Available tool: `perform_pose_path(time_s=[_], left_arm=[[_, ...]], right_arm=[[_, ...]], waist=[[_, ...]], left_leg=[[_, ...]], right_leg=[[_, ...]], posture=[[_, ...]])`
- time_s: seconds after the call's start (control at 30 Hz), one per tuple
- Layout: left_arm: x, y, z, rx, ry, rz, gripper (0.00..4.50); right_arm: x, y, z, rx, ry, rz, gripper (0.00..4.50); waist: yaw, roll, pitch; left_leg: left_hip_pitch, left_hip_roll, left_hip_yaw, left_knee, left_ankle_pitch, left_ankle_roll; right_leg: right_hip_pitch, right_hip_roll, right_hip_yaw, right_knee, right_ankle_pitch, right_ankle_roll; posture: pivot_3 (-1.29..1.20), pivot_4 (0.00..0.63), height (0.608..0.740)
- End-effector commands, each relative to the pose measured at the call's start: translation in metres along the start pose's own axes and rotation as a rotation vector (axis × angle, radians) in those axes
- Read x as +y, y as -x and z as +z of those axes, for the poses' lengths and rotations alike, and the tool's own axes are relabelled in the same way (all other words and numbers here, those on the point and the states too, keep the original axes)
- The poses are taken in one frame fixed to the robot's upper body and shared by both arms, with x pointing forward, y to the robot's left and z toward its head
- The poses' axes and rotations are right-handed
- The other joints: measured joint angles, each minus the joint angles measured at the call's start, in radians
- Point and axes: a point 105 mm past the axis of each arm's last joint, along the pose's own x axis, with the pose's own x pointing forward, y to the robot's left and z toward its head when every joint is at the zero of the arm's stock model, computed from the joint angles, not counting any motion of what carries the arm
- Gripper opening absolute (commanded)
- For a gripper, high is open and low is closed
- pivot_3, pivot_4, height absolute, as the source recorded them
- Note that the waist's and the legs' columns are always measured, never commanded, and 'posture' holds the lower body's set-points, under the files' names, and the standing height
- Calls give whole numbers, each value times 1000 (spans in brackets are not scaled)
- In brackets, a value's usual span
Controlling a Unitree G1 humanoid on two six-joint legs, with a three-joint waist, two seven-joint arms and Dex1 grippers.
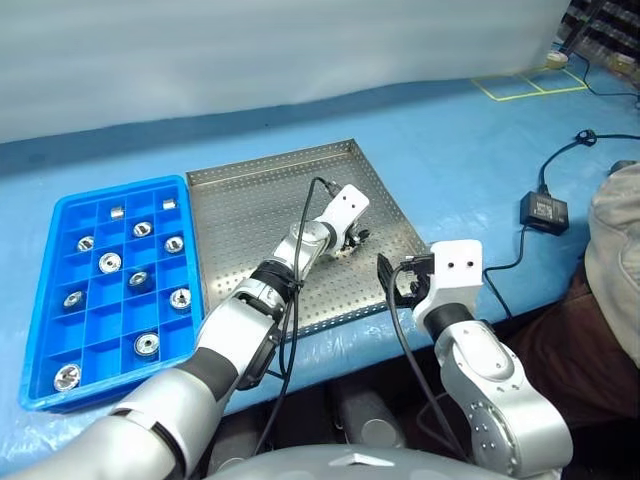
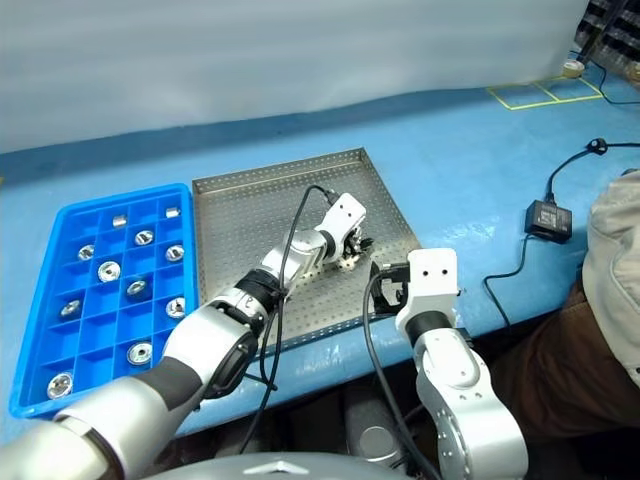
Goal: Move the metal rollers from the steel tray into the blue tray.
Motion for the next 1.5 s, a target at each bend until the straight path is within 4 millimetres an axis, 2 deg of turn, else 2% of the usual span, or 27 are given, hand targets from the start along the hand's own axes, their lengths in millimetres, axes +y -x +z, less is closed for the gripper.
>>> perform_pose_path(time_s=[0.03,0.1,0.33,0.5,0.6,0.7,0.77,0.87,1.07,1.23,1.37,1.5], left_arm=[[-14,-5,21,-49,-16,-29,2341],[-11,-4,20,-46,-12,-19,1702],[-7,-3,17,-48,-3,-4,1695],[17,8,50,-204,119,81,1695],[46,33,65,-325,160,226,1695],[63,65,65,-386,167,349,1695],[75,95,59,-416,175,456,1695],[84,137,43,-428,201,590,1695],[90,202,6,-348,194,848,1695],[89,236,-22,-254,224,991,1695],[88,256,-41,-181,234,1078,1695],[82,266,-56,-119,236,1099,1695]], right_arm=[[1,4,15,-72,-1,6,4500],[1,3,15,-72,2,11,4500],[2,1,15,-69,7,20,4500],[6,-2,19,-81,15,42,4500],[15,-8,23,-89,32,95,4500],[23,-14,24,-90,46,143,4500],[32,-21,25,-89,67,197,4500],[44,-29,28,-91,98,276,4500],[70,-43,32,-93,154,426,4500],[88,-50,30,-86,178,515,4500],[98,-50,28,-80,180,567,4500],[103,-49,25,-69,179,597,4500]], waist=[[0,0,0],[0,0,0],[2,0,0],[6,-2,1],[12,-2,2],[22,-2,2],[34,-2,2],[78,-3,3],[210,-7,4],[284,-10,4],[310,-10,4],[327,-10,4]], left_leg=[[0,0,0,0,0,0],[0,0,0,0,0,0],[0,0,0,0,0,0],[0,0,1,0,0,0],[0,0,1,-1,0,0],[1,1,2,-3,0,0],[1,1,2,-4,0,-1],[0,1,5,-4,1,-2],[-1,1,6,-2,1,-2],[-4,0,5,1,0,1],[-9,0,3,4,-1,2],[-10,0,1,3,0,1]], right_leg=[[0,0,0,0,0,0],[0,0,0,0,0,0],[0,0,0,0,0,0],[-1,0,1,0,0,0],[-2,0,2,0,0,1],[-2,0,5,1,0,0],[-3,1,6,1,0,0],[-6,2,9,3,0,0],[-7,1,8,5,1,0],[-7,-1,5,2,4,-3],[-10,-1,2,1,4,-3],[-10,-1,0,1,4,-4]], posture=[[-311,150,740],[-311,150,740],[-296,150,740],[-259,150,740],[-203,150,740],[-132,150,740],[-96,150,740],[-44,150,740],[123,150,740],[213,150,740],[258,150,740],[279,150,740]])
